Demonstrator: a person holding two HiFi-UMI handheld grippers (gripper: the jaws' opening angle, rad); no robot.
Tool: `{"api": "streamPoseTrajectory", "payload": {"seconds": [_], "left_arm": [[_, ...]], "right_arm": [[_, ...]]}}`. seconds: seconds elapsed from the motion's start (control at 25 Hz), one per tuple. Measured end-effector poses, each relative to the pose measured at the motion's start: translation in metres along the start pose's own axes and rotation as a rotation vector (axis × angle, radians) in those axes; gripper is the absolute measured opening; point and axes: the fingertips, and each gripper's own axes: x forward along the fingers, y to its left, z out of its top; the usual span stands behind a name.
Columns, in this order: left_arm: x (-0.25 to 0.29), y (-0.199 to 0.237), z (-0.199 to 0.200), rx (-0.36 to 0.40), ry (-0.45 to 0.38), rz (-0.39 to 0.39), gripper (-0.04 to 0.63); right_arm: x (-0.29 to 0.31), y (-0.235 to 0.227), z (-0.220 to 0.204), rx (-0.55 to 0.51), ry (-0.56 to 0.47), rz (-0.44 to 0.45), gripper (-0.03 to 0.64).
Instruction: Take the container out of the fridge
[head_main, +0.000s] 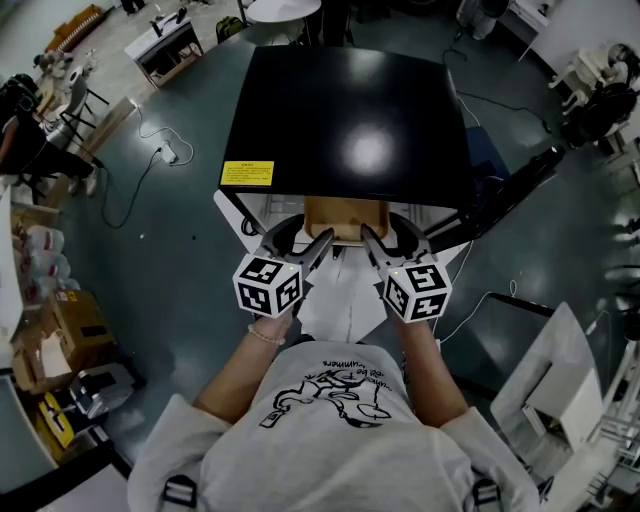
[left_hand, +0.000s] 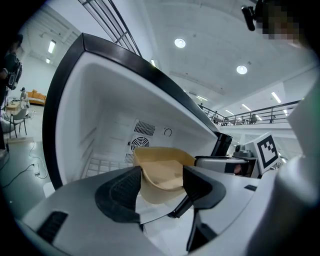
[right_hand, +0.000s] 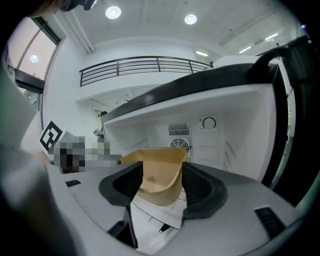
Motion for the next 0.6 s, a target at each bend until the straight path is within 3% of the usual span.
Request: {"api": "streamPoseTrajectory", "payload": {"seconds": [0.6], "left_arm": [[-0.004, -0.001, -0.016, 0.0, 0.033, -0.009, 0.272]], "right_arm": [[-0.001, 0.003, -0.012, 0.008, 0.02, -0.007, 0.235]]}}
